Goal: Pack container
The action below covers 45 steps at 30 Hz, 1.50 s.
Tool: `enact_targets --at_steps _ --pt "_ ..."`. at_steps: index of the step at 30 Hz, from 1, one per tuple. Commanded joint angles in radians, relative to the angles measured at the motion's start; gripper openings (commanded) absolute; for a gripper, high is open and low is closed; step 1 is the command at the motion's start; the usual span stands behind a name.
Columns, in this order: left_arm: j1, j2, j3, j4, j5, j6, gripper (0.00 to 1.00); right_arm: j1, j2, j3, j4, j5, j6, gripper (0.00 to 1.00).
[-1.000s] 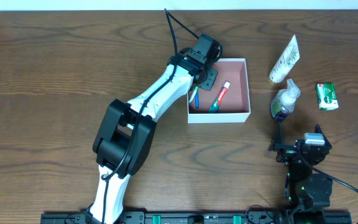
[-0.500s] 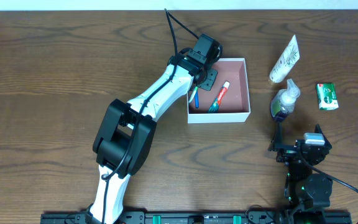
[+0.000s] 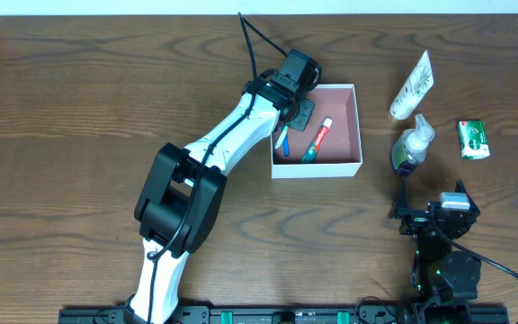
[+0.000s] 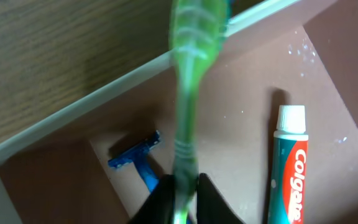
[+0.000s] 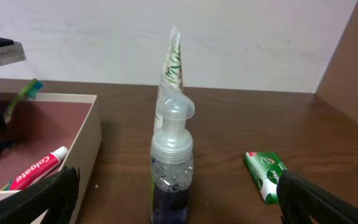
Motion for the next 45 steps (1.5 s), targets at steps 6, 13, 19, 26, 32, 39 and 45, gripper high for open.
enact_targets --at_steps 6,13,19,26,32,39,45 --pt "0.006 0.019 -0.005 -0.002 -0.011 0.004 0.06 0.015 -0.006 -0.002 -0.004 0.0 -0.011 0.99" --pt "0.006 0.018 0.009 -0.008 -0.011 0.004 0.06 0.015 -0.006 -0.002 -0.004 0.0 -0.011 0.99" --pt "0.006 0.008 0.043 -0.023 -0.011 0.004 0.06 0.015 -0.006 -0.002 -0.004 0.0 -0.011 0.99" --pt "0.006 -0.01 0.044 -0.031 -0.011 0.004 0.11 0.015 -0.006 -0.002 -0.004 0.0 -0.011 0.99" --pt "0.006 -0.008 0.044 -0.021 -0.011 0.004 0.4 0.015 -0.006 -0.002 -0.004 0.0 -0.011 0.99" --pt "0.006 0.0 0.038 0.002 -0.011 0.004 0.41 0.015 -0.006 -0.002 -0.004 0.0 -0.011 0.99" --pt "0.005 0.0 0.038 0.014 -0.011 0.004 0.41 0.015 -0.006 -0.002 -0.004 0.0 -0.011 0.99"
